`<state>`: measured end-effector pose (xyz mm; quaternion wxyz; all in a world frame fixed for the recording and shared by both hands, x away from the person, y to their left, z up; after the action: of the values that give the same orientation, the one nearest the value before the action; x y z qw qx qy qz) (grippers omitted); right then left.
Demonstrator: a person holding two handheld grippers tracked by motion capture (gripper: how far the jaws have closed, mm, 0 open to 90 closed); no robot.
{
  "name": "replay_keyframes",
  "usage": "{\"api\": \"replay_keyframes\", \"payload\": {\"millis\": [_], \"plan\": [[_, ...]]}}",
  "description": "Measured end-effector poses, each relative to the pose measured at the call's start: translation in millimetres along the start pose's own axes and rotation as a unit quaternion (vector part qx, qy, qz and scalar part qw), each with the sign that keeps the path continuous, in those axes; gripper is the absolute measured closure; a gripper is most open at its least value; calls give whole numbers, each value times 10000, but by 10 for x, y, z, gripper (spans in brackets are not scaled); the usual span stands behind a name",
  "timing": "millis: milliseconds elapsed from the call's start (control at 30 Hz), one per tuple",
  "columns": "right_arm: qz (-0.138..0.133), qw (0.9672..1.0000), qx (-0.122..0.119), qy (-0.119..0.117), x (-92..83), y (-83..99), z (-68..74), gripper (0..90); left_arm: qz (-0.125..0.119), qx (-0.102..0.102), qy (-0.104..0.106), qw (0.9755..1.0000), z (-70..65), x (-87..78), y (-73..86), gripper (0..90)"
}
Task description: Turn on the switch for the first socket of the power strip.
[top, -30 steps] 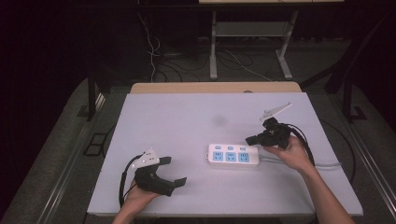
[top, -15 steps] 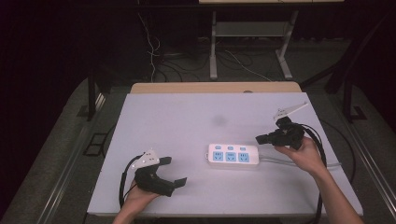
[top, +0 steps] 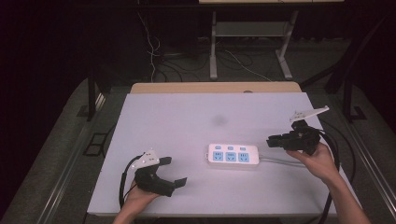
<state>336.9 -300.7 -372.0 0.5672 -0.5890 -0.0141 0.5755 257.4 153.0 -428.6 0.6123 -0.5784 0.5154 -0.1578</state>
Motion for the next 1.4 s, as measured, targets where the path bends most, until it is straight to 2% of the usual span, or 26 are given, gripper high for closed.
{"api": "replay_keyframes", "payload": {"millis": [67,333,367,433,467,500,600,767,1200,1400], "plan": [[-25,10000,25,19,-19,18,0,700,-2,-1,0,10000,-2,-1,0,0],[-341,9989,266,181,-146,198,22,503,-11,-15,2,10000,-5,0,0,0],[-341,9989,266,181,-146,198,22,503,-10,-11,-1,10000,-6,-1,0,0],[-482,9979,353,262,-184,266,35,403,-26,-22,0,10000,-7,-1,0,0],[-482,9979,353,262,-184,266,35,403,-28,-22,-1,10000,-6,-1,0,0],[-541,9972,408,317,-198,309,42,323,-29,-23,-2,10000,-7,-1,0,0],[-598,9961,483,425,-203,366,61,195,-29,-29,1,10000,-8,0,0,0],[-656,9953,559,446,-178,450,110,3,-22,-29,1,10000,-10,0,0,0],[-767,9951,564,262,-38,726,273,3,-33,-29,3,10000,-11,-3,2,0],[-738,9958,473,274,69,845,324,3,-32,-29,5,10000,-10,-2,3,0]]}}
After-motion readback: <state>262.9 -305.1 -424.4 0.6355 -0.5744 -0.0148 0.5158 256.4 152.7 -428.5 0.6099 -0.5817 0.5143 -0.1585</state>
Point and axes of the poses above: each handheld gripper's, and its own axes: x roughly forward along the jaws, y roughly out of its underside, z roughly to its left, the point moved 1 cm from there along x, roughly forward along the jaws, and after that the axes turned 3 degrees about x, right-handed, at the moved point
